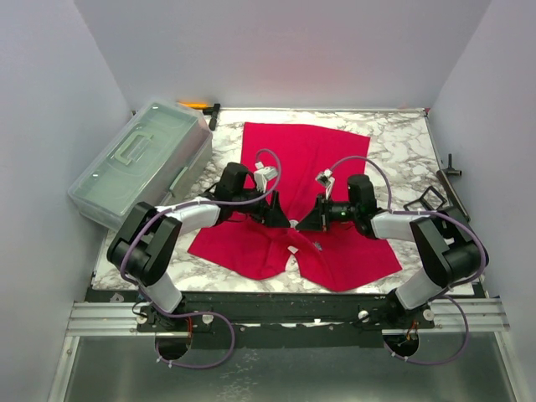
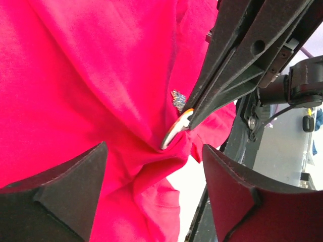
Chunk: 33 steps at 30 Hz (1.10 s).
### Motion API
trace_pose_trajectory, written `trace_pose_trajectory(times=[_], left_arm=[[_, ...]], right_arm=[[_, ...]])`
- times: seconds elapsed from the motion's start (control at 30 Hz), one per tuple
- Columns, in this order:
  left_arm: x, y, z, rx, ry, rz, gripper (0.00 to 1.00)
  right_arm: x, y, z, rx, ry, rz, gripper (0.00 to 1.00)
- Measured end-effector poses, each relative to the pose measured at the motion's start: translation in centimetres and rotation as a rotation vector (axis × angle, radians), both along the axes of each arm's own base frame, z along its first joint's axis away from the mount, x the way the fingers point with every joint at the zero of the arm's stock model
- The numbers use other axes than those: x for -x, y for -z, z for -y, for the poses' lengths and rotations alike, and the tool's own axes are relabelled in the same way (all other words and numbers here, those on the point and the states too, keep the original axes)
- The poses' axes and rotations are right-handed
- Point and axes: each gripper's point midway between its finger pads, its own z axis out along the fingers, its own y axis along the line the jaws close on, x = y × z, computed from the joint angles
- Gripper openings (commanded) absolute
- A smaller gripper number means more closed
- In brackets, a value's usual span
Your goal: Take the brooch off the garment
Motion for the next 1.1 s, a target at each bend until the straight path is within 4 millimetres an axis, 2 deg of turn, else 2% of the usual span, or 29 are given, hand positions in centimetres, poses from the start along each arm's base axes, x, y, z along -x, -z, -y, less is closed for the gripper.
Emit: trace_pose_trajectory(times=[0.23,0.7,1.1], left_arm=[[1.2,-0.1,1.4,0.003,0.035,0.008,0.52],[1.4,0.0,2.0,0.008,0.042,0.010,0.50],[0.9,-0.3,2.6,0.011,0.042,0.019,0.35]], right_arm=[[-0.2,-0.5,-0.2,-0.017,0.003,0.003,0.01],[0.0,-0.7,-0.3,-0.032,-0.008,0.014,0.01],[0.0,-0.8,-0.2,-0.040,-0.011,0.025,0.01]])
